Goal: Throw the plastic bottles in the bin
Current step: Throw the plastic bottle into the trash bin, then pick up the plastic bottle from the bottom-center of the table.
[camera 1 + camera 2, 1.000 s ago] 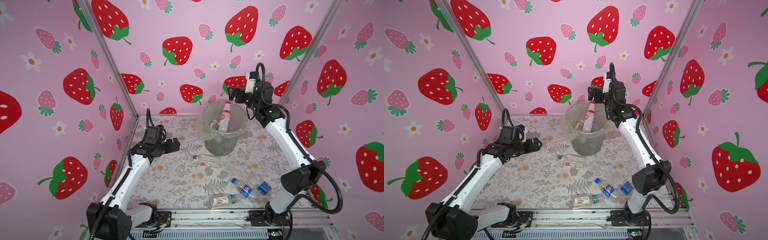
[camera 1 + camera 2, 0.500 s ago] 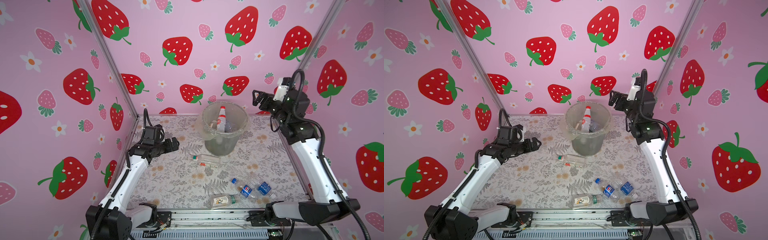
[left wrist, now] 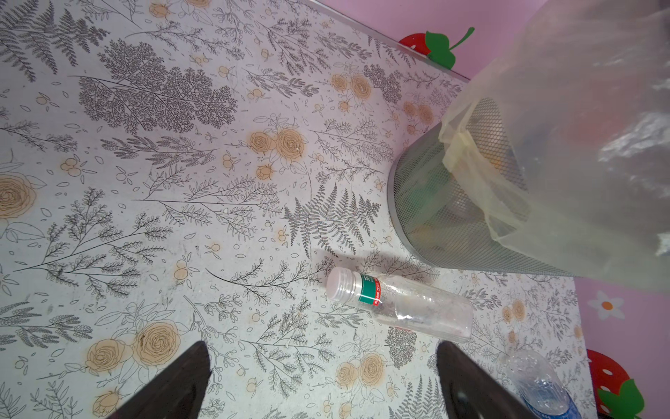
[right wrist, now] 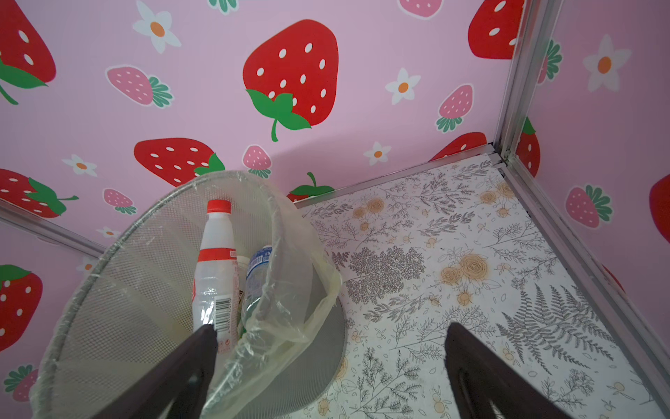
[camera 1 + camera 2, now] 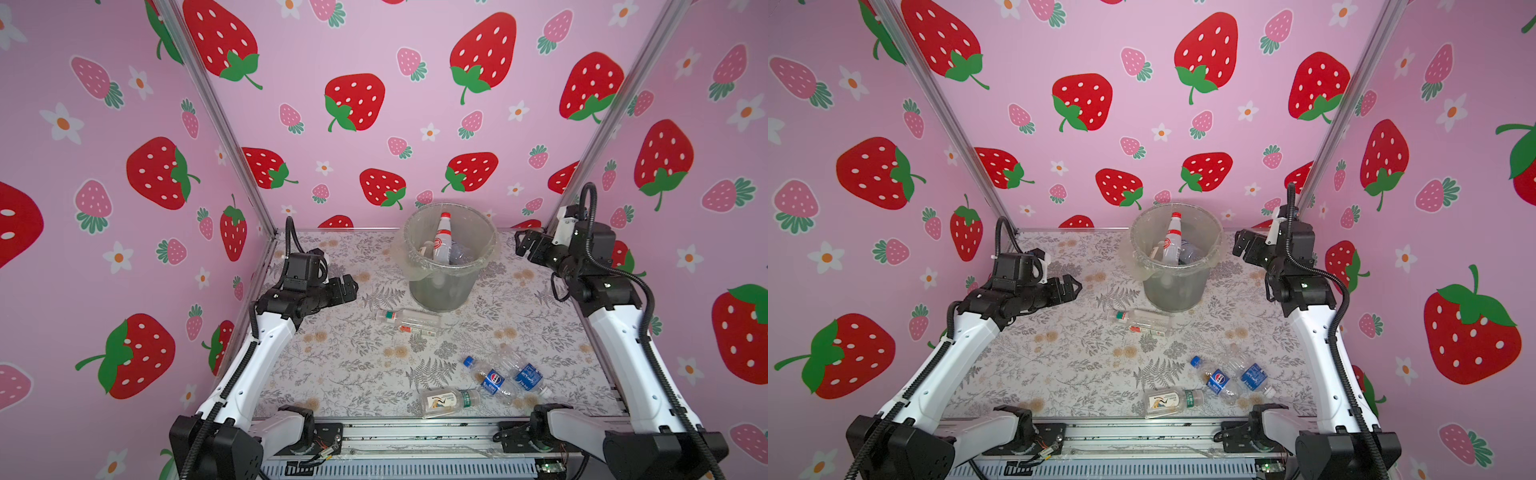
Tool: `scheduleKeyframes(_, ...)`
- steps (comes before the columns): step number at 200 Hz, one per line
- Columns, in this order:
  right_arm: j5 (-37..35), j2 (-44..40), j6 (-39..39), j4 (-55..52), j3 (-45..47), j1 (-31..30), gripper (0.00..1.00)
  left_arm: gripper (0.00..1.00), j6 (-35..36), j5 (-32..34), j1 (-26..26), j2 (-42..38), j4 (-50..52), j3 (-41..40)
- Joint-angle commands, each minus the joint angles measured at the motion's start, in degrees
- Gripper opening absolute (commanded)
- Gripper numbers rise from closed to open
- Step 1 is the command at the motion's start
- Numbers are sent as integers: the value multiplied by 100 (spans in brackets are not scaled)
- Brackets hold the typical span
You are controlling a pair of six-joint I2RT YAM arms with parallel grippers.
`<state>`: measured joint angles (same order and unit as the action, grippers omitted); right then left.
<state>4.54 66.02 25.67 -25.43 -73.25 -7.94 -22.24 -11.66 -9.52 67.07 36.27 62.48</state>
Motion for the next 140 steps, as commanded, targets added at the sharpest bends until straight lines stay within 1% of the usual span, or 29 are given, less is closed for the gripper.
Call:
scheduleKeyframes(1, 282, -218, -124, -130, 444, 73, 99, 99, 106, -121, 29, -80, 28, 24)
scheduleKeyframes(45, 391, -439, -10, -60, 1433, 129, 99, 99, 174, -249, -39, -36, 18, 20)
scheduleKeyframes(83, 401, -635, -44, 14, 2092, 166, 99, 99, 245, -315, -246, -100, 136, 31)
scheduleKeyframes(119, 382, -778, -96, 87, 2513, 223, 99, 99, 340, -79, -724, -434, 234, -77)
scheduleKeyframes(140, 376, -752, -157, 49, 2631, 271, 99, 99, 420, 164, -1203, -665, 339, -130)
